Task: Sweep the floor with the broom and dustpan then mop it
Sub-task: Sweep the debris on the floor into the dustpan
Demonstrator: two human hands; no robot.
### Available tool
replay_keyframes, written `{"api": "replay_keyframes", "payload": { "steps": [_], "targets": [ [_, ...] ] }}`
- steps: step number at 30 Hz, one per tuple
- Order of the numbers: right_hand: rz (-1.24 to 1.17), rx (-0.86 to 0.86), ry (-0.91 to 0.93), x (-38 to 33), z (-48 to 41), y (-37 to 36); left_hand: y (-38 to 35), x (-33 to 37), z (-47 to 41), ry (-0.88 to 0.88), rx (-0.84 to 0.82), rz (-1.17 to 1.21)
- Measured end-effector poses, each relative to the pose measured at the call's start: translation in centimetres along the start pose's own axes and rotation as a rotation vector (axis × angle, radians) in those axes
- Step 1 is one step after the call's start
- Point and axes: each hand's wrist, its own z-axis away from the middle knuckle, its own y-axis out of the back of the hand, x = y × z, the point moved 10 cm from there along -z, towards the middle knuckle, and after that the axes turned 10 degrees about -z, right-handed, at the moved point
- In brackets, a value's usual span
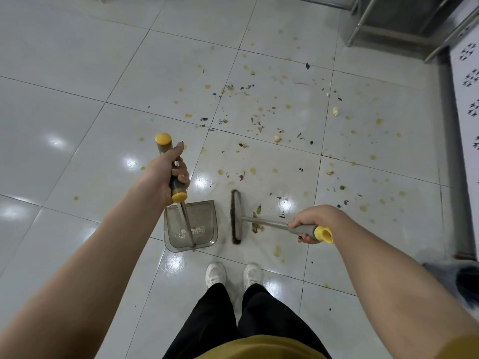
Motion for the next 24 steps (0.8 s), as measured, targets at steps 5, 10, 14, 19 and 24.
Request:
{"api": "replay_keyframes", "payload": {
  "steps": [5,10,14,19,24],
  "targets": [
    [0.037,0.131,-0.001,0.5,0.6,5.2,-1.5,0.6,-0.3,-0.012,-0.010,0.021],
    [0.105,0.189,0.022,-1.4,1.5,7.5,-2.0,2.2,-1.0,-0.036,-0.010,0.055],
    [0.180,0.179,0.021,-4.7,2.4,5.8,-2.3,3.4,-1.8,-0.028,-0.024,0.052],
    [0.153,0.180,0.047,-10.5,4.4,4.3,-0.9,7.5,-3.9,-0.045,-0.038,0.078],
    [0.071,0.132,0.102,-18.1,6.9,1.6,1.4,12.8,-7.3,-0.012,-0.069,0.088]
  ]
}}
